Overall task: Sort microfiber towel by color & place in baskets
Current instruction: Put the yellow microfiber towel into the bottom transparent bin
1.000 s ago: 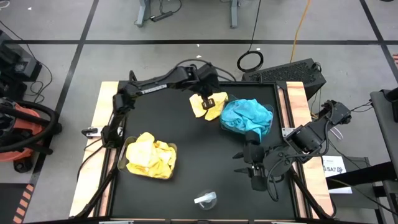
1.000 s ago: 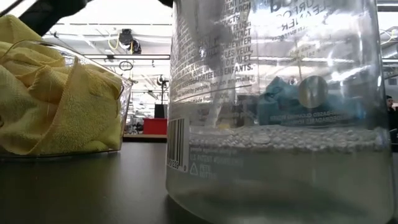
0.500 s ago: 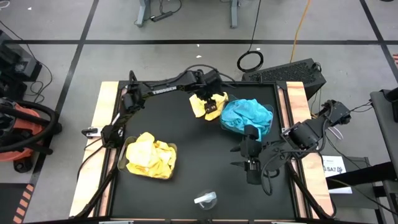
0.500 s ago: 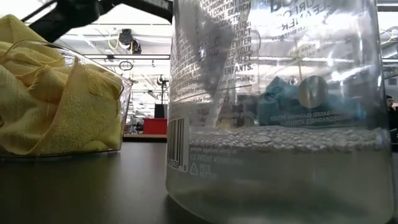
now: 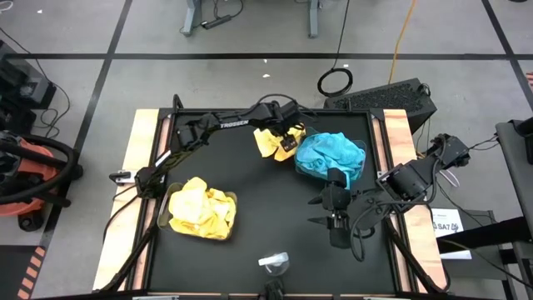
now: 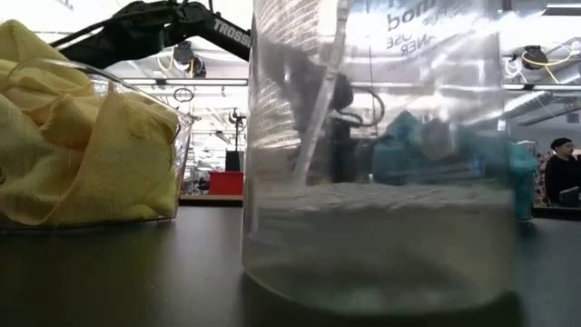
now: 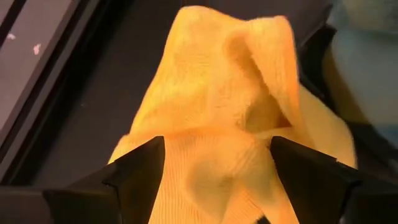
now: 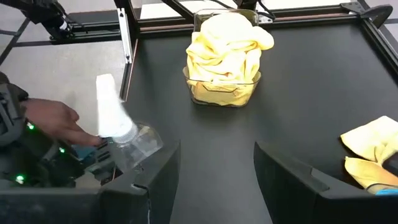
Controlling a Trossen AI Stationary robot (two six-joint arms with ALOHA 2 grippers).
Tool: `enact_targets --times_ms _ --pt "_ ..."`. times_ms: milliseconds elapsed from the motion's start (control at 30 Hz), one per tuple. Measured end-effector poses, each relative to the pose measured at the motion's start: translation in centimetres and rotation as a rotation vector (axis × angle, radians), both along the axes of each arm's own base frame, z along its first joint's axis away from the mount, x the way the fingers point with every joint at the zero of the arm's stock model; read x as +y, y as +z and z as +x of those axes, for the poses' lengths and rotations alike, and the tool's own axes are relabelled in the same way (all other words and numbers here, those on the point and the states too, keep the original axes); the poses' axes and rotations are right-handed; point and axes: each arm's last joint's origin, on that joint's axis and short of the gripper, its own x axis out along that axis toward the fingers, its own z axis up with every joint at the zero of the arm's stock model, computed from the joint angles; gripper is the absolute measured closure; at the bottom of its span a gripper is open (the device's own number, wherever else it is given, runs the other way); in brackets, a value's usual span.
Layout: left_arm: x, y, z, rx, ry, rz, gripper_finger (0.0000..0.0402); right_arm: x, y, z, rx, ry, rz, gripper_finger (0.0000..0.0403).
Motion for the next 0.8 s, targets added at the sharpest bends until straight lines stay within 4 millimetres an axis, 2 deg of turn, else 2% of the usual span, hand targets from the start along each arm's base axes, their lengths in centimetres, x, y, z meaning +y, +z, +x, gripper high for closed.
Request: enact_targets --times_ms 100,200,300,433,633,800 --pt "0.3 -0.1 -0.1 0.011 0.008 0.011 0.0124 0.0 0.0 0.0 -0.005 0.002 0.001 0.0206" --pt "0.7 -0.1 -0.4 0.014 0.008 -0.005 0.0168 0.1 0.1 0.1 -0.016 0.004 0.000 0.0206" --pt "0.6 -0.2 -0.6 0.047 -0.017 -0.009 0.0244 0.1 0.2 0.1 -0.020 0.004 0.001 0.0206" --pt "0.1 -0.3 -0.7 0.077 -0.091 -0.031 0.0374 0.1 0.2 0.2 -0.031 0.004 0.008 0.0206" --pt "-0.7 0.8 -0.9 0.075 -0.133 -0.048 0.0394 0.1 0.2 0.2 -0.030 0.004 0.008 0.0206" --pt "-2.0 4.7 -1.6 0.030 -0.184 -0.006 0.0397 0.1 0.2 0.2 -0.030 0.014 -0.007 0.0206"
